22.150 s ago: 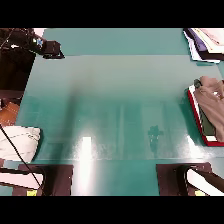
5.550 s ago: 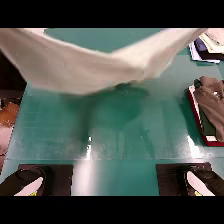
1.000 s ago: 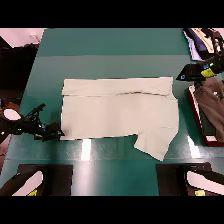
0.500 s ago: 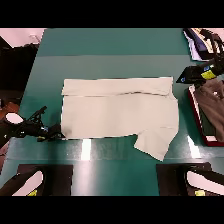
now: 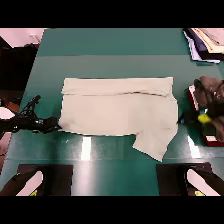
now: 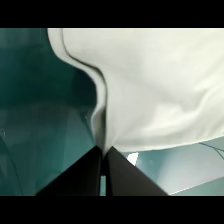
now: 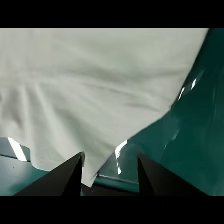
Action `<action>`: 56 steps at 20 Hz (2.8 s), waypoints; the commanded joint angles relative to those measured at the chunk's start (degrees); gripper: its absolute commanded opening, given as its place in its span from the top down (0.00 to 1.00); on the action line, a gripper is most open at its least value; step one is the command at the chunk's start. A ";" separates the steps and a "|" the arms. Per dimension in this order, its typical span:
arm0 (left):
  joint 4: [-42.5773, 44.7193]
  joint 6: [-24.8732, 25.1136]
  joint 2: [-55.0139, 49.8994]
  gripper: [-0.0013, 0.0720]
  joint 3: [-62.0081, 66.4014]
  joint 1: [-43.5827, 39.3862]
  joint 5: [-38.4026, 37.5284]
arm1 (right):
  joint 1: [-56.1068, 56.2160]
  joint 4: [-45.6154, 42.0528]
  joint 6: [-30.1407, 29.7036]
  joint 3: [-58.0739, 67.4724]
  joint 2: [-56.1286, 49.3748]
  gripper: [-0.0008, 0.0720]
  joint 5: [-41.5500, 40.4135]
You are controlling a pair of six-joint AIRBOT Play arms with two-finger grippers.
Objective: Fold the shirts.
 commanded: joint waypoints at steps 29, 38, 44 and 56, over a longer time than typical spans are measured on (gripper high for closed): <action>1.36 0.13 14.01 0.95 1.79 0.04 -23.56 | -3.02 -4.52 5.46 -6.75 27.28 0.97 7.48; -6.58 1.95 12.79 0.95 1.88 0.04 0.44 | 1.92 2.78 4.85 2.69 15.76 0.97 -10.84; -6.93 3.45 4.35 0.95 6.82 0.04 11.47 | 8.66 2.38 4.98 11.87 -1.22 0.97 -20.90; -16.22 12.31 -23.61 0.94 22.73 0.04 17.31 | 9.53 2.62 5.22 25.75 -22.60 0.96 -23.21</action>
